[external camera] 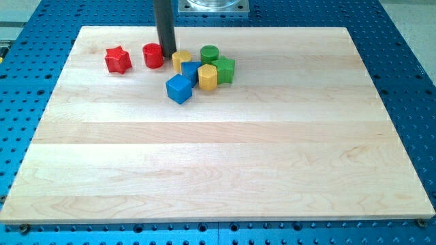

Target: Push the cube into the triangle

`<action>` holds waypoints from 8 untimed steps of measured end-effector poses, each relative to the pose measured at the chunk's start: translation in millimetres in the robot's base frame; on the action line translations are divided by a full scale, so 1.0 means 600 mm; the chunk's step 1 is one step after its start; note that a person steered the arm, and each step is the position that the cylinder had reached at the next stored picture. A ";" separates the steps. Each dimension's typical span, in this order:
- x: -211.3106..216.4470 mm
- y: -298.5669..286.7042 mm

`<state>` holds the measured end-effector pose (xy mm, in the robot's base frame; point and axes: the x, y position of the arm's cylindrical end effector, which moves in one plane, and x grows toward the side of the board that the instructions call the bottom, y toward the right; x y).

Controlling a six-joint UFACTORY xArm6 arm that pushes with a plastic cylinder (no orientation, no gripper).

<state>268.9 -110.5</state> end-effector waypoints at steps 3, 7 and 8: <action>0.119 -0.036; 0.159 0.088; 0.158 0.105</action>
<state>364.0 -47.5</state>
